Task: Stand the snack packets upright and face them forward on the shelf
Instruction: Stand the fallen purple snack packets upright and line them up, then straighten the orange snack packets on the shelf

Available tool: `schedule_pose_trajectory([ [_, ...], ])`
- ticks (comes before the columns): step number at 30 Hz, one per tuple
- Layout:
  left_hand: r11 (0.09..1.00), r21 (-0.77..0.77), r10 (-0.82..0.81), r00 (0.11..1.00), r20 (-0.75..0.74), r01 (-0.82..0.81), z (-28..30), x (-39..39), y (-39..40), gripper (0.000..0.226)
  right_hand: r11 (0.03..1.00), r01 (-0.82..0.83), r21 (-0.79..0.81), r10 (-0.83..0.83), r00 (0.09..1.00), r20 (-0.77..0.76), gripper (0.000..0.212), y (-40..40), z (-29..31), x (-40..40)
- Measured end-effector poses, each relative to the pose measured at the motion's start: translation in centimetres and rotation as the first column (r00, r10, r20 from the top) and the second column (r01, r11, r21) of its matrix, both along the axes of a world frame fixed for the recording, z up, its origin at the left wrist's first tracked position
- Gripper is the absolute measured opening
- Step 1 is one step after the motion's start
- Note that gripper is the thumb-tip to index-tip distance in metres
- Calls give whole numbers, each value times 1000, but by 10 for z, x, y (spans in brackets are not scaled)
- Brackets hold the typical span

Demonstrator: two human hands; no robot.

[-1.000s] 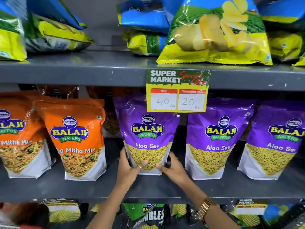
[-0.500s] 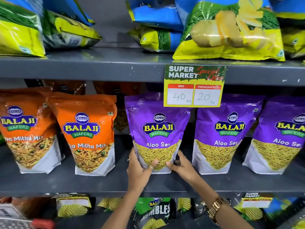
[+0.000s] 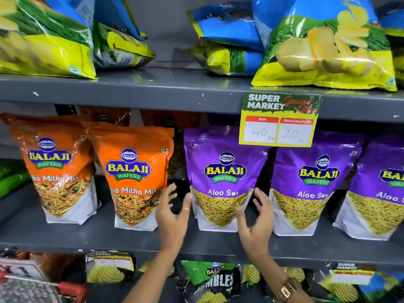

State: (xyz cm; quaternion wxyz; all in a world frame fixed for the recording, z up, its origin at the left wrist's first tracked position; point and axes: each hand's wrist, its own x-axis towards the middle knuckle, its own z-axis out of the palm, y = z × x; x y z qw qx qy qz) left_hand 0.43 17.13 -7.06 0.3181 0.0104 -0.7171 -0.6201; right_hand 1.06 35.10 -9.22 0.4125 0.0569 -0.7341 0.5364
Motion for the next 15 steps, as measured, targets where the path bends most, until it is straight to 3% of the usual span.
schedule_pose_trajectory([
  [3, 981, 38, 195, 976, -95, -192, 17, -1, -28, 19, 997, 8, 79, 3, 991, -136, 31, -29, 8, 3],
  [6, 925, 94, 379, 916, -129, -369, 31, -4, -59, 11, 990, -51, 134, 64, 993, -96, 21, -62, 9, 2],
  [8, 920, 105, 389, 915, -106, -379, 35, -7, -81, 13, 984, -128, 122, 133, 991, -33, 20, -83, 8, 1],
  [12, 964, 11, 263, 963, 49, -264, 24, -13, -123, 62, 951, -277, 137, 258, 956, 141, 34, -123, 4, -8],
  [15, 991, 33, 119, 977, 176, -126, 16, -22, -149, 99, 909, -392, 141, 319, 872, 371, 60, -147, 1, -22],
])
